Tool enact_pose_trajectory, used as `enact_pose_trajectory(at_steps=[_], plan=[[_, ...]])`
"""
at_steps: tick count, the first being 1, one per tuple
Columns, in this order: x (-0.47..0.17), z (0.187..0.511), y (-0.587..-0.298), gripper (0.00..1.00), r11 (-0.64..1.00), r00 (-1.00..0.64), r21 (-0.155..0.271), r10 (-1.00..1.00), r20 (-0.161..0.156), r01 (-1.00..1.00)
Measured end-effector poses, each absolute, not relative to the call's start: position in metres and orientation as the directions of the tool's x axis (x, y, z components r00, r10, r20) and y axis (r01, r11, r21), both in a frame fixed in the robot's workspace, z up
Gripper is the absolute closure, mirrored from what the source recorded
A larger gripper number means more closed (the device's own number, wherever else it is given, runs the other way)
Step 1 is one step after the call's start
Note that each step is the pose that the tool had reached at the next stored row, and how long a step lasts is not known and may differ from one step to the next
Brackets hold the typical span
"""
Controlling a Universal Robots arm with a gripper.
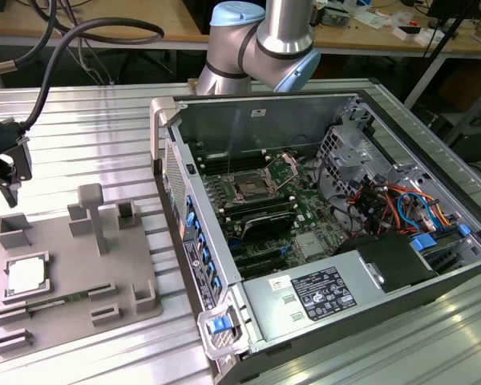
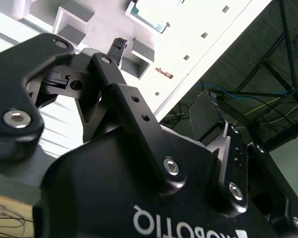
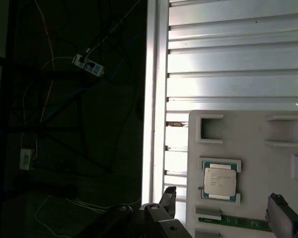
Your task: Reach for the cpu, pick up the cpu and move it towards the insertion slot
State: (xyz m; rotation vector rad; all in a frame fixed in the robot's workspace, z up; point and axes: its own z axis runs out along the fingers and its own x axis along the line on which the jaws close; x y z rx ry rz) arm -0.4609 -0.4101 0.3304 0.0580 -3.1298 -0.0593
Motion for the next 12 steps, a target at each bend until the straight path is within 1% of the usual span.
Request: enact_pose_trajectory(at_steps=[12], plan=[[-0.4607,0.3271,-0.4106,0.22,0.999,-0.999,0.038,-0.037,0.011,-0.037]])
